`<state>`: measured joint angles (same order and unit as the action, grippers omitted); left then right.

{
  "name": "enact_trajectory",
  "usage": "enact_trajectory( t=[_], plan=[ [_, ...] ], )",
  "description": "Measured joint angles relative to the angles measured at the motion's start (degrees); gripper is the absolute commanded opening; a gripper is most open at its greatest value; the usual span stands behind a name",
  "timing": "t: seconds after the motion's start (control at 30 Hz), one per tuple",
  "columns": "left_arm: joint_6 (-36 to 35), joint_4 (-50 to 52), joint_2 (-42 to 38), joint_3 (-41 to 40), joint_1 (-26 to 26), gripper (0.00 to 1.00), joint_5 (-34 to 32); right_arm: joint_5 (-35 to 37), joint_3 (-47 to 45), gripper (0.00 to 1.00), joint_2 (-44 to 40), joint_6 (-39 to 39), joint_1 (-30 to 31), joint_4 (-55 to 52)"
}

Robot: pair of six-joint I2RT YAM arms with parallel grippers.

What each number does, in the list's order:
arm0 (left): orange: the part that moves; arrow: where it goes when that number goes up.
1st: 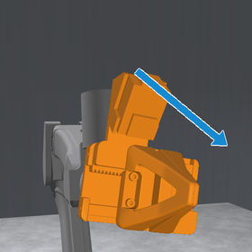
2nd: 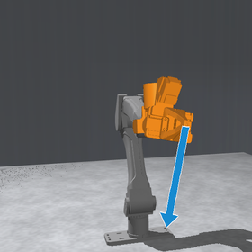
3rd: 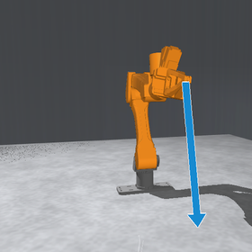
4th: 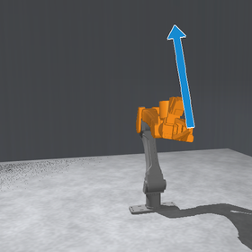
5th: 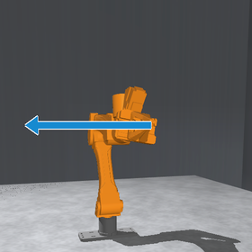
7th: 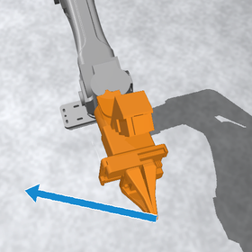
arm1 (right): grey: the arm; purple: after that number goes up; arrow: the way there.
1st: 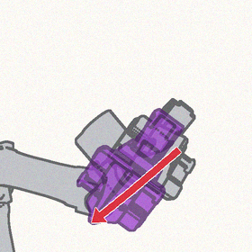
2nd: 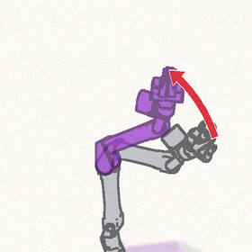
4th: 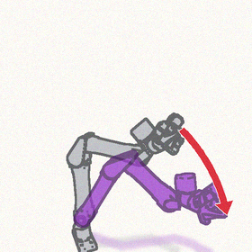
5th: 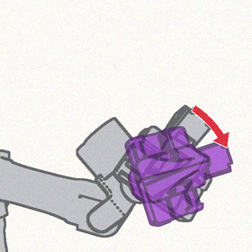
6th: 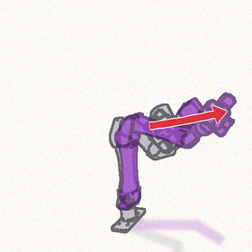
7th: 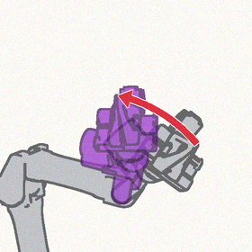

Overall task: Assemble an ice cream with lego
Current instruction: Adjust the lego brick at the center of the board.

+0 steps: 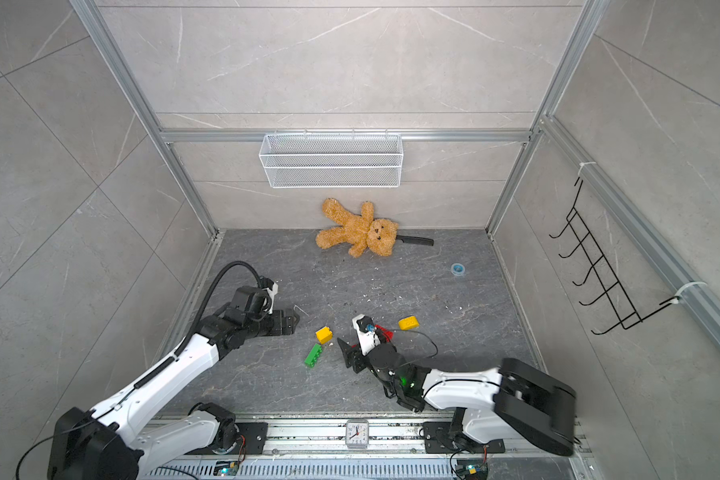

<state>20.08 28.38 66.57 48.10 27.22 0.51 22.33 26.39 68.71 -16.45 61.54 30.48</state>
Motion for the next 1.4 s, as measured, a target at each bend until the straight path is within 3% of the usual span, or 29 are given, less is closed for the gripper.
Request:
enact_trajectory(
  t=[0.23, 0.47, 0.67, 0.87, 1.2, 1.4],
  plan=[
    [-10.8, 7.6, 16.8, 16.2, 9.1, 0.89, -0.7, -6.2, 15.8, 0.80, -16.0, -6.5, -10.9, -37.1],
    [-19.4, 17.1, 31.7, 28.0, 15.1, 0.84, -2.0, -12.6, 17.2, 0.80, -19.1, -8.4, -13.7, -55.2],
    [-23.2, 22.6, 39.1, 31.4, 16.3, 0.83, -3.0, -14.0, 16.6, 0.80, -21.2, -8.9, -14.4, -58.2],
    [-24.7, 25.9, 41.7, 32.2, 16.4, 0.81, -4.6, -14.1, 13.7, 0.79, -22.9, -9.8, -14.7, -58.0],
    [-26.5, 26.9, 46.3, 35.1, 16.8, 0.61, -4.5, -13.9, 12.7, 0.77, -24.0, -10.7, -14.7, -57.6],
    [-26.6, 27.5, 47.6, 35.5, 16.9, 0.59, -4.5, -13.1, 12.3, 0.77, -26.0, -11.0, -14.8, -57.7]
  ],
)
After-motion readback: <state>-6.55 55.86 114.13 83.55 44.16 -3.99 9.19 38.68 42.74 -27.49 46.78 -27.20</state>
